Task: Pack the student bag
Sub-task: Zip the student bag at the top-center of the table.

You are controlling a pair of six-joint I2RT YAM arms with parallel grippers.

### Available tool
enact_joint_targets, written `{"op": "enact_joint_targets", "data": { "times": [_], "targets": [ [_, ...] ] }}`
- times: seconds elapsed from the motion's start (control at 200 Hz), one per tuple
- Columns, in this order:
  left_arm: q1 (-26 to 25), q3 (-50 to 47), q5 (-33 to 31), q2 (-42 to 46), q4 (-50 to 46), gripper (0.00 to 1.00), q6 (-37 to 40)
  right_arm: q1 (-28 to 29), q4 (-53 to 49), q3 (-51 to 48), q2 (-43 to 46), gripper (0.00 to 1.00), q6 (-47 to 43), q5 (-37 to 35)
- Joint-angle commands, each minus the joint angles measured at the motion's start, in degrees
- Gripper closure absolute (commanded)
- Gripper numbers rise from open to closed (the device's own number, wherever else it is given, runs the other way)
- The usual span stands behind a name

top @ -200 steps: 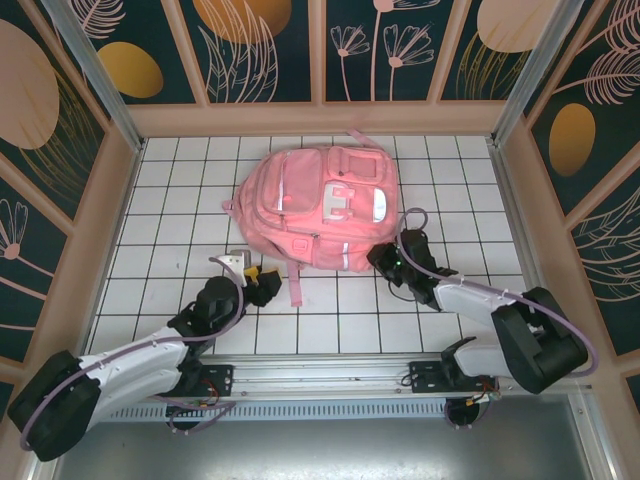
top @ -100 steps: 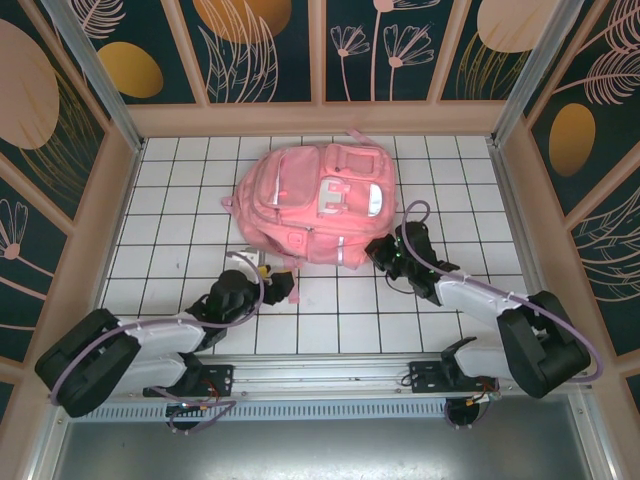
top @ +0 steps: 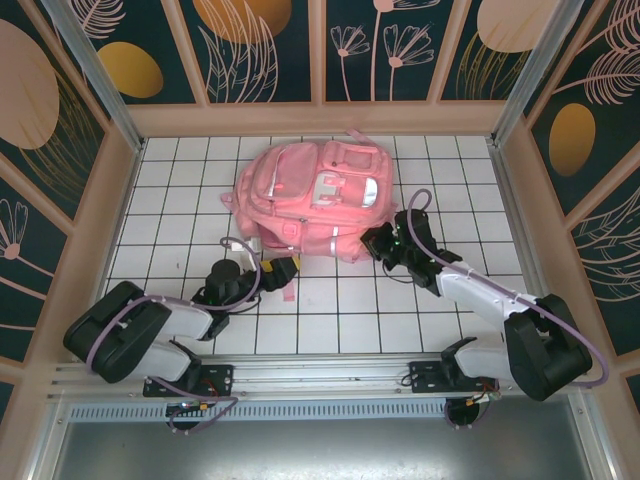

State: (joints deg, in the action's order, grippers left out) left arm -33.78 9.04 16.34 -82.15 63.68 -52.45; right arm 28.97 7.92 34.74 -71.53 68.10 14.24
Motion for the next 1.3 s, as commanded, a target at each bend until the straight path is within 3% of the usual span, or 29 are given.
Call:
{"op": "enact_joint_targets", "data": {
  "times": [0.0, 0.26, 0.515, 0.796, 1.296],
  "targets": [
    [0.97, -0.92, 5.12, -3.59, 9.5, 0.13, -8.11, -0.12, 4.65, 5.1, 2.17, 1.0, 1.26, 2.1],
    [1.36, -0.68, 7.86, -15.6, 26.06, 0.18, -16.62, -0.14, 5.17, 5.51, 1.96, 1.0, 2.47, 2.98],
    [2.56, 0.6, 7.59, -29.18, 41.13, 0.34, -22.48, -0.04, 5.68, 4.89, 2.88, 1.0, 3.34, 3.43],
    [3.19, 3.78, 6.28, -30.54, 39.74, 0.45, -21.65, 0.21, 5.7, 4.39, 3.23, 1.0, 3.45, 3.78],
    [5.92, 6.04, 6.99, -33.41, 41.3, 0.51, -22.21, 0.65, 7.17, 3.84, 2.51, 1.0, 3.72, 4.04]
  ]
}}
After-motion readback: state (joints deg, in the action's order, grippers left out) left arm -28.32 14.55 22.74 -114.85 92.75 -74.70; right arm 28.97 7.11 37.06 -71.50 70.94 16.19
